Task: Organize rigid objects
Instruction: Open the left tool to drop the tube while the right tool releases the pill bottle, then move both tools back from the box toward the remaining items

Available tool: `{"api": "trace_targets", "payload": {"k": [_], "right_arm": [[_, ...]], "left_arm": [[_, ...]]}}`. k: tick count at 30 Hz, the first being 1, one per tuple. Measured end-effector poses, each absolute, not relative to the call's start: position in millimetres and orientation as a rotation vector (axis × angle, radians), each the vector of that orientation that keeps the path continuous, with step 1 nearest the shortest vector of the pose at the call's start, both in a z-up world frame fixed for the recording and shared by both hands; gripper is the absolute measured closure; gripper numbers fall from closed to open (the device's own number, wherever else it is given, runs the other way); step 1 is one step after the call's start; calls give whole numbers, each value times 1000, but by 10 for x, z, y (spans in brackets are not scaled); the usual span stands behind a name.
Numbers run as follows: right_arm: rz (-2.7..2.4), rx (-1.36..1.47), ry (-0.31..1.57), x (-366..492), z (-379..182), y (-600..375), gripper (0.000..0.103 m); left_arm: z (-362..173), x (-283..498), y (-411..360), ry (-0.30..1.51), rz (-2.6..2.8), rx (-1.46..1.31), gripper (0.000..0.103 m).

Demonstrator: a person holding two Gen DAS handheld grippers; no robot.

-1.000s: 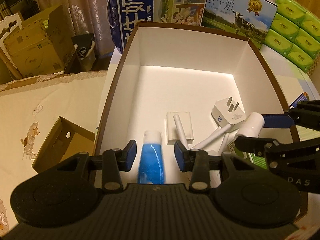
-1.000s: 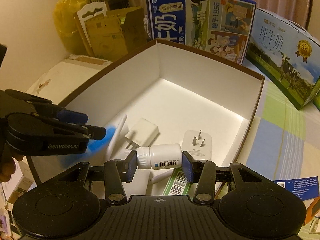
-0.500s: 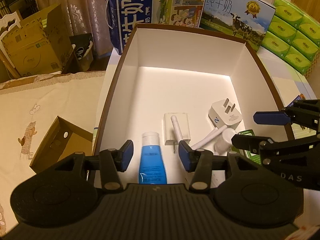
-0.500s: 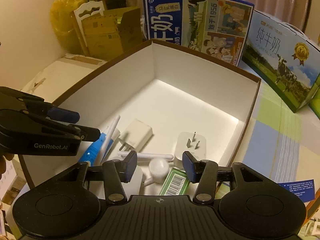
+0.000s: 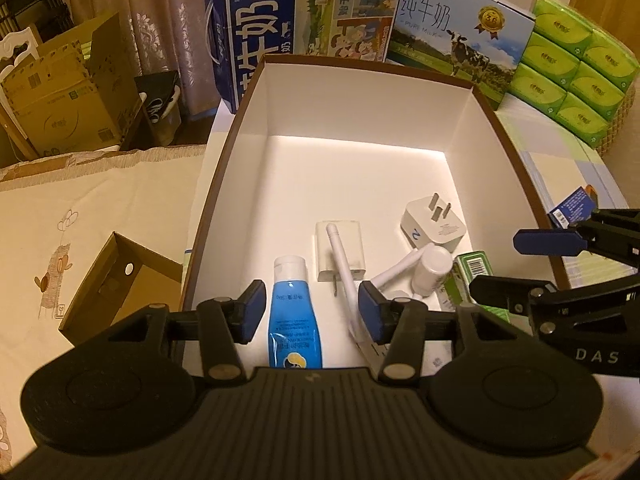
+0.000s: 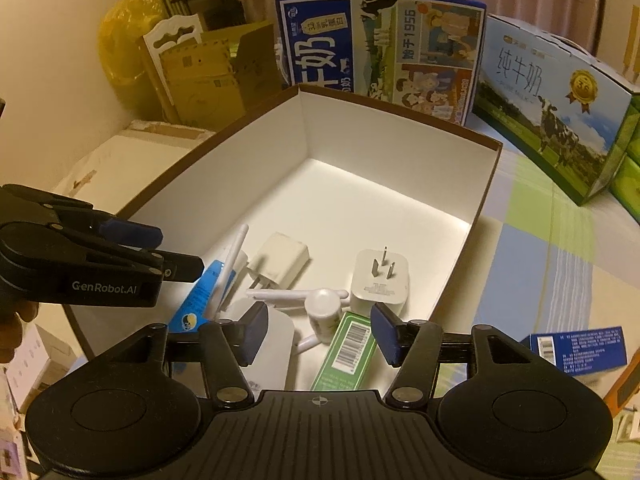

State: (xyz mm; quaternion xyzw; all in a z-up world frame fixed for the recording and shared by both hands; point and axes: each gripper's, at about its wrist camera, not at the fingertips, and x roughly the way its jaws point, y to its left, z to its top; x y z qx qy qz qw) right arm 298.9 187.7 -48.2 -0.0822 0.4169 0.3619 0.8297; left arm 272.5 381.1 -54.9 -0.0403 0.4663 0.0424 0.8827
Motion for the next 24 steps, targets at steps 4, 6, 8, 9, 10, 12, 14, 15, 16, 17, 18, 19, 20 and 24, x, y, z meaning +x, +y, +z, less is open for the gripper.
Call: {"api": "trace_targets", "payload": {"k": [4,6,8,9,10,12,14,15,16,17,18,19,20,24], "right_arm": [[764,-159,880,2950,-438,1819,49],[761,-150,877,2920,-416,1784,48],[760,-140,876,2892,-398,1754,48],[758,-136,875,2872,-387,1740,48],[757,-134,873,2855,-378,1729,48],[754,-129,870,2808,-357,1700,48],[753,-123,866,2761,-328,1668,48],[752,-119,865,2738,-316,1653,48],[752,-115,863,2711,-302,1635,48],[751,-110,861,2683,-290,1618,48],[752,-106,860,2659,-280,1602,48],[751,-103,858,2632,-268,1588,48],[749,-100,857,2605,-256,1574,48],[751,-85,851,2520,-212,1505,48]], "left_arm": [[-492,2658,3766,959,81,-82,56],[-460,2614,3745,952,78,-82,56],[-431,2572,3727,947,77,-82,56],[-416,2547,3717,943,77,-82,56],[-401,2521,3708,940,77,-82,56],[-375,2473,3694,935,78,-82,56],[-347,2418,3674,928,79,-81,56],[-332,2389,3672,925,79,-82,56],[-317,2354,3661,922,77,-82,56],[-308,2323,3651,921,77,-82,56],[-296,2290,3637,919,77,-83,56],[-284,2263,3623,917,76,-83,56],[-275,2236,3610,915,76,-82,56],[-226,2123,3546,904,78,-85,56]]}}
